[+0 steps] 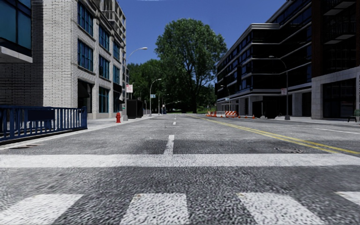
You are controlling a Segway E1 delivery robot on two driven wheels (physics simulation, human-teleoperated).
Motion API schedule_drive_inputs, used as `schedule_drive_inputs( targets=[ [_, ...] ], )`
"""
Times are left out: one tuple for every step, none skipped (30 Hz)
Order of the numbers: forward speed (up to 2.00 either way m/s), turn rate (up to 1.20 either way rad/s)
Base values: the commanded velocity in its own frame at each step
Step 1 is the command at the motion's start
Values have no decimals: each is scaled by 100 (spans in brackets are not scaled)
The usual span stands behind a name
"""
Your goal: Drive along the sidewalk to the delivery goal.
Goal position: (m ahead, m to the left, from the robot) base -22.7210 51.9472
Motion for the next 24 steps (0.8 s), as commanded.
schedule_drive_inputs(
  targets=[
    [0, 58],
    [0, 58],
    [0, 58],
    [0, 58],
    [0, 58],
    [0, 58],
    [0, 58],
    [0, 58],
    [0, 58],
    [0, 58],
    [0, 58],
    [0, 58],
    [0, 58],
    [0, 58],
    [0, 58],
    [0, 58],
    [0, 58],
    [0, 58],
    [0, 58],
    [0, 58],
    [0, 58],
    [0, 58],
    [0, 58],
    [0, 58]
  ],
)
